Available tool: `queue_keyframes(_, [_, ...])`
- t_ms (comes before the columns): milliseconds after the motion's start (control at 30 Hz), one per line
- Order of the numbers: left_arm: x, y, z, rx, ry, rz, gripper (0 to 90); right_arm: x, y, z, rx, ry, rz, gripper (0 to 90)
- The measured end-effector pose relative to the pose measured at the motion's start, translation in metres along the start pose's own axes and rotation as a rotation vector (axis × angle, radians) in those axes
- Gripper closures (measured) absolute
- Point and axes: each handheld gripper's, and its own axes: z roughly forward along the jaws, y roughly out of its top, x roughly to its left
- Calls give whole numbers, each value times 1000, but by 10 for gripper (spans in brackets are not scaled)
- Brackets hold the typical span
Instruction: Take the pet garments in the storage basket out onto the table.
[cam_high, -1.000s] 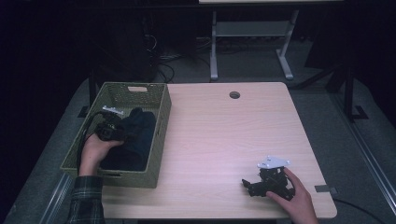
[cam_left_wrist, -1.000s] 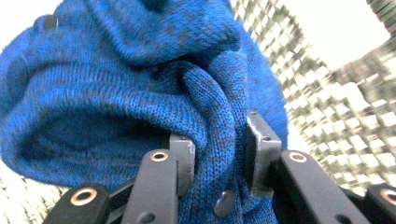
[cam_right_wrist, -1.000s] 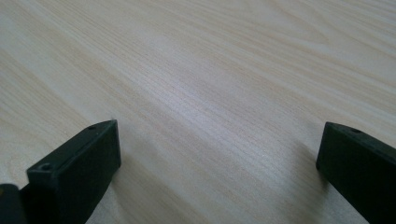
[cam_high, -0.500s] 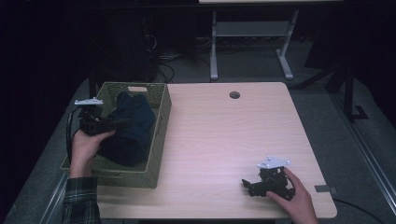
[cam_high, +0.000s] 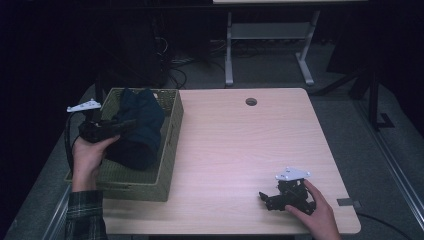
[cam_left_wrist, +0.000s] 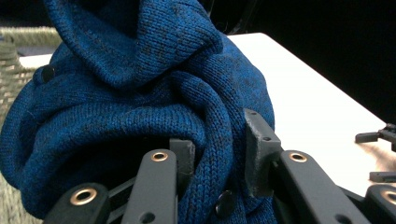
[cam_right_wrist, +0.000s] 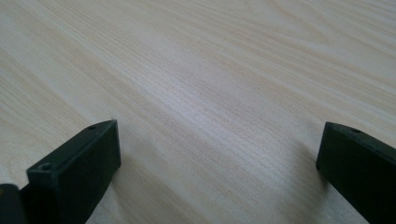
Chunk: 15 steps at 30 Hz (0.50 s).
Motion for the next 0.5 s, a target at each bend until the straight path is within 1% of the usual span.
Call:
queue_keyframes(200, [-12, 9, -7, -46, -16, 31, 685, 0, 0, 0, 0, 0, 1, 0])
queue_keyframes(300, [-20, 14, -10, -70, -22, 55, 685, 0, 0, 0, 0, 0, 0, 0])
queue_keyframes(400, [-29, 20, -12, -102, -38, 75, 685, 0, 0, 0, 0, 0, 1, 0])
queue_keyframes(500, [-38, 26, -13, -117, -54, 98, 686, 0, 0, 0, 0, 0, 1, 0])
